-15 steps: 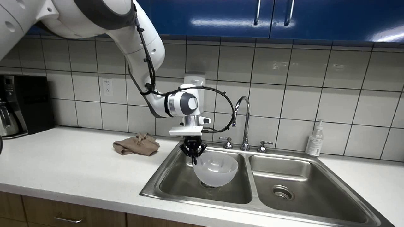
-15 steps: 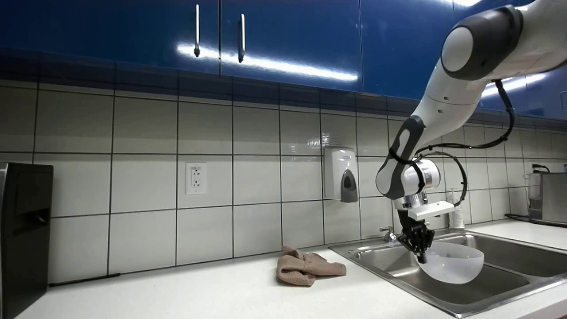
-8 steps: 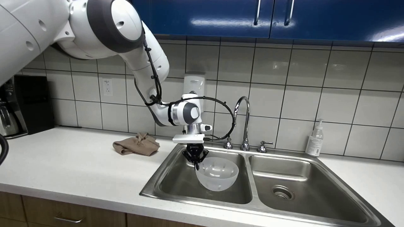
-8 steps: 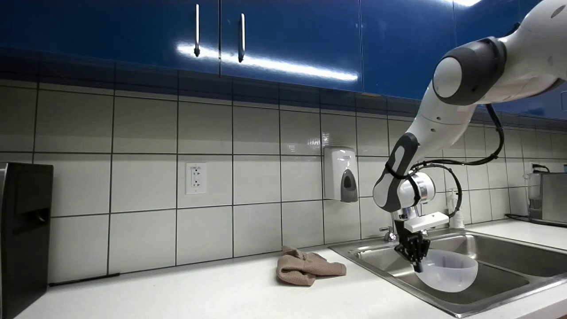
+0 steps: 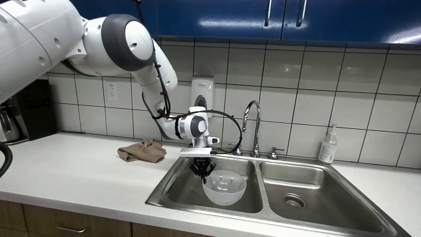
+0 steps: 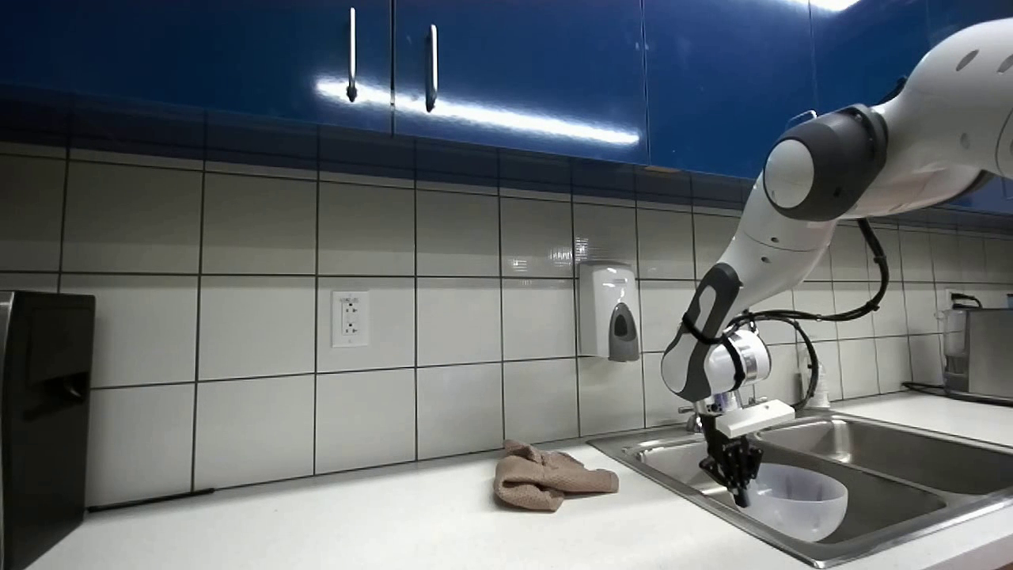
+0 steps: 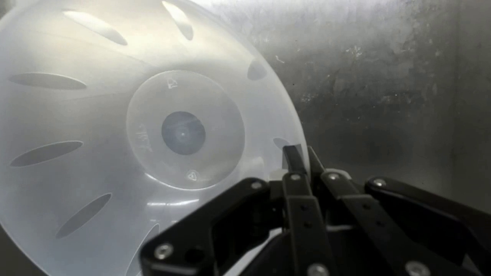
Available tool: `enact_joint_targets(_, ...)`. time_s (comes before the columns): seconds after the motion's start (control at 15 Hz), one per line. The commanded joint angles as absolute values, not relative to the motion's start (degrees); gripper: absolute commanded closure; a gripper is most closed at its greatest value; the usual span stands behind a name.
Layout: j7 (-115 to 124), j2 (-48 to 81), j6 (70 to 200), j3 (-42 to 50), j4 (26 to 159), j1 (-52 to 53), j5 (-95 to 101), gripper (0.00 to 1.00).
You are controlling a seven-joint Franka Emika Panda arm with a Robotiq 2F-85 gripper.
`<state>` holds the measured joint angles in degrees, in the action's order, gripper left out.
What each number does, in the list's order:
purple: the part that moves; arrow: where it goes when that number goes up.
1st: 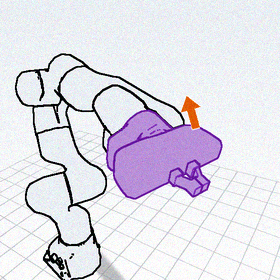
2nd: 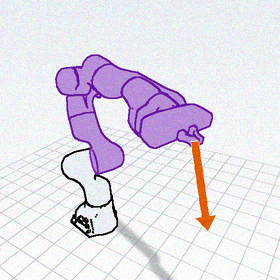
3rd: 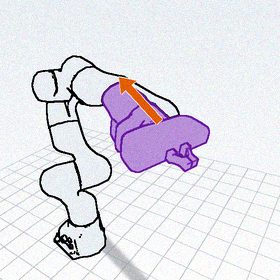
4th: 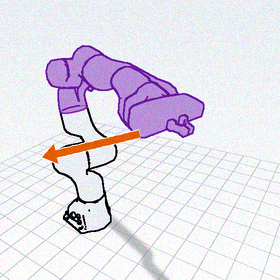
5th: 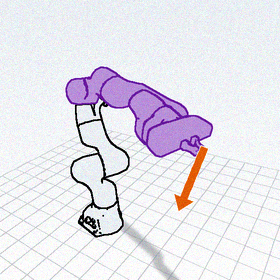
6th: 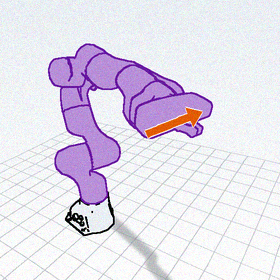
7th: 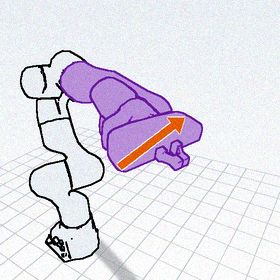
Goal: Put the bowl in the left sink
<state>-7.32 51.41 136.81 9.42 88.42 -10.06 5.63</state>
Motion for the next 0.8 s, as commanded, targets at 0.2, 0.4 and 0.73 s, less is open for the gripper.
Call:
enact_joint_targets(0.2,-6.7,52.4,136.5,8.7,86.2,-11.1,5.4,0.48)
enact_joint_targets(0.4,-5.8,51.6,135.9,9.6,86.6,-10.5,6.0,0.26)
enact_joint_targets(0.73,-4.9,47.5,133.0,10.7,89.2,-11.5,5.5,0.0)
